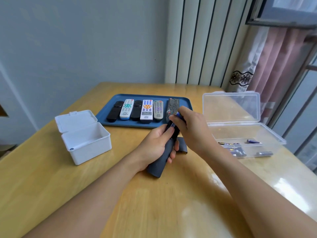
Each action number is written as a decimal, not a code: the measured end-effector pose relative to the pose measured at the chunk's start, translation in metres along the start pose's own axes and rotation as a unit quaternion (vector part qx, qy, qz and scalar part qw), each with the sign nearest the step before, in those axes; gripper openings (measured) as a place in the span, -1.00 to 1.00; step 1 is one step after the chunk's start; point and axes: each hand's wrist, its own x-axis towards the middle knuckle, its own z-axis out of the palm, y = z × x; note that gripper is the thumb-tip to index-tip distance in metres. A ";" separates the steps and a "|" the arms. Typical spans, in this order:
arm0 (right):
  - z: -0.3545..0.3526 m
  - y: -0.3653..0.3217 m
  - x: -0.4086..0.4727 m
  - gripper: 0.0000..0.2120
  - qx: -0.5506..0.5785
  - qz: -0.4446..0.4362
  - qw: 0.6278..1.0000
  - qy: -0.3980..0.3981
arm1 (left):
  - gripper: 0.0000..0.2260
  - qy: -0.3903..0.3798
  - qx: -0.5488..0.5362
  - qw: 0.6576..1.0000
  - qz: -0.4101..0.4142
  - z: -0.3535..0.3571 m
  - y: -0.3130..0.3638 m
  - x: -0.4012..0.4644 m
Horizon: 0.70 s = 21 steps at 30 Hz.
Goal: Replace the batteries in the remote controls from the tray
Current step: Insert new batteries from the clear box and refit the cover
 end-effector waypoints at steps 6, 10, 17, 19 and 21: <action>0.006 0.001 0.001 -0.77 0.047 0.055 0.997 0.012 | -0.70 0.005 -0.001 1.000 0.009 0.000 0.001 -0.002; 0.001 -0.006 0.005 -0.60 0.245 0.269 0.931 -0.024 | -0.72 0.018 -0.018 0.999 0.036 0.001 0.001 0.003; -0.003 -0.009 0.005 -0.75 0.467 0.368 0.801 -0.074 | -0.71 0.004 -0.030 0.999 0.038 -0.002 -0.005 0.014; 0.000 -0.007 0.004 -0.79 0.480 0.367 0.794 -0.066 | -0.73 0.002 -0.031 0.999 0.041 -0.003 -0.005 0.014; 0.003 -0.007 0.002 -0.80 0.478 0.353 0.802 -0.060 | -0.78 0.003 -0.036 0.998 0.046 -0.002 -0.005 0.013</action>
